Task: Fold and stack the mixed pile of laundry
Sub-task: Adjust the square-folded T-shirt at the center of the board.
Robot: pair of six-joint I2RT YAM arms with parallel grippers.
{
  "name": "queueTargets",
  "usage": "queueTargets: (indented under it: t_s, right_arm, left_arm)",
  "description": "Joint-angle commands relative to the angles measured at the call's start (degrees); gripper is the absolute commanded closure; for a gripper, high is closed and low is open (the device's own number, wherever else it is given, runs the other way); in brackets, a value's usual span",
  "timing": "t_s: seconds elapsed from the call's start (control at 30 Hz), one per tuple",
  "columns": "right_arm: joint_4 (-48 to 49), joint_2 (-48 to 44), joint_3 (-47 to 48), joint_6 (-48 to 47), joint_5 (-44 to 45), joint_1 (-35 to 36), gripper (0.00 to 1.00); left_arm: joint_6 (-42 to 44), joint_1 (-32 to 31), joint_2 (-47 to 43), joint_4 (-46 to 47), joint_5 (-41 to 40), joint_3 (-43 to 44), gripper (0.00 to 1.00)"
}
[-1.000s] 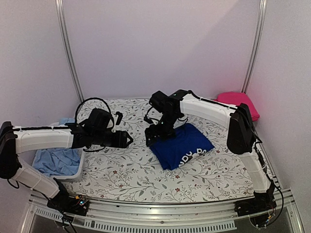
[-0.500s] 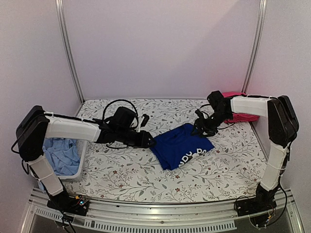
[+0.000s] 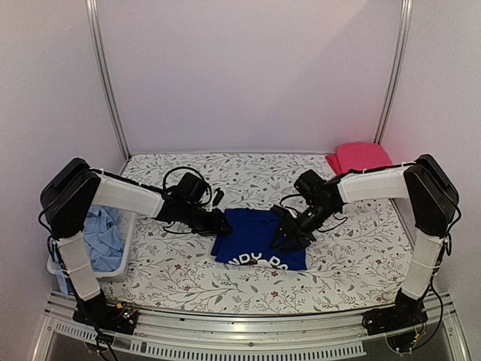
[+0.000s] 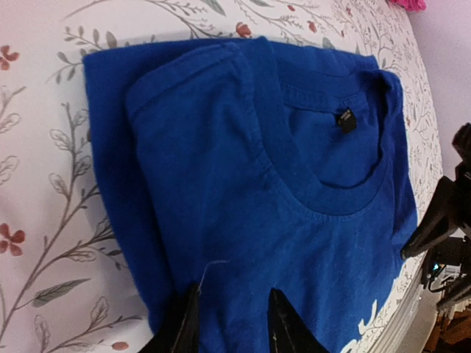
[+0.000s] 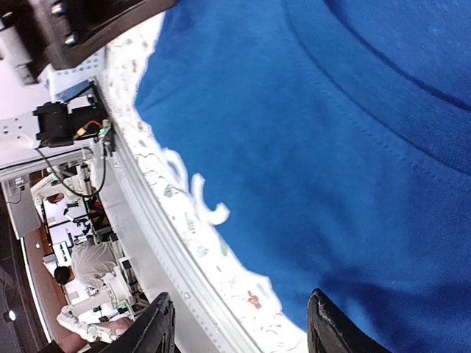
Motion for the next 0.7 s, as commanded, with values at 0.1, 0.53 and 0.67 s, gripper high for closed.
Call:
queueTargets:
  t_s: [0.1,0.53,0.67]
  right_arm:
    - [6.91,-18.12,-5.95,10.39,-2.97,-12.44,0.43]
    - [15.63,-23.43,-27.36,20.38,2.28,-18.56,0.61]
    - [24.46,-19.61,-30.95,23.02,-0.91,-18.61,0.68]
  left_arm:
    - [10.5,-1.69,-7.29,-5.55,-5.56,6.6,0.64]
    - [11.79,-17.85,19.3,-21.21,-8.69,45.71,0.63]
    - [9.6,-19.74,25.83,-23.08,-7.91,51.31,0.64]
